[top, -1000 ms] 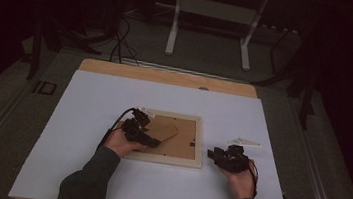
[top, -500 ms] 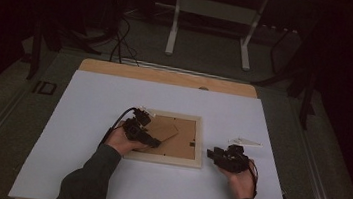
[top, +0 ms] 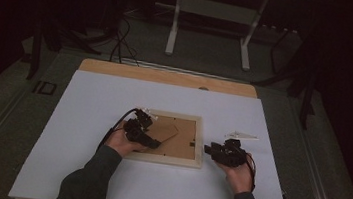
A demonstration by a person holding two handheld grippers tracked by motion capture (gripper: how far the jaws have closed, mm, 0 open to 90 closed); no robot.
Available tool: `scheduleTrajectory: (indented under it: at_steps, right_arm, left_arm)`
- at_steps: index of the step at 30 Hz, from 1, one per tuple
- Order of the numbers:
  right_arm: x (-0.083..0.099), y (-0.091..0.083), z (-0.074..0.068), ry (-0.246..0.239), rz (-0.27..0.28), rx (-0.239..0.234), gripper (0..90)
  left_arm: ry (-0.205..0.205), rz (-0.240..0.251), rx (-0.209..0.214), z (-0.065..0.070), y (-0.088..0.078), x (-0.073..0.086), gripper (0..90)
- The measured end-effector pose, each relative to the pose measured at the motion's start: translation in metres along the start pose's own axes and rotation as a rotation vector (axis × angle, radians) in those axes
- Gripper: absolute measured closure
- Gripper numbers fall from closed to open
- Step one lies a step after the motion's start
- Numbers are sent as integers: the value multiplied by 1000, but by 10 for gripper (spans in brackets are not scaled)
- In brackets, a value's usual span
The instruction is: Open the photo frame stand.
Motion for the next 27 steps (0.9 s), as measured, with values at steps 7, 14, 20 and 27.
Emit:
scheduleTrajectory:
  at_steps: [7,14,20,27]
  right_arm:
    - [-8,7,2,-16,-22,1,611]
    - [-23,8,3,-43,-31,9,611]
    - [-36,7,8,-47,-27,16,610]
    - [-44,10,11,-44,-33,17,607]
  left_arm:
    - [24,22,-24,2,0,2,396]
    - [56,44,-54,6,-2,3,395]
    - [83,75,-78,9,-4,6,394]
    - [108,110,-108,14,-6,9,394]
Point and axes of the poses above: each handheld gripper's, and its own axes: y roughly forward along the jaws, x roughly out of its underside, z roughly to its right, the point moved 4 cm from there along y, roughly forward along the jaws, and after that the axes turned 10 degrees about -y, right-handed, at the moved point
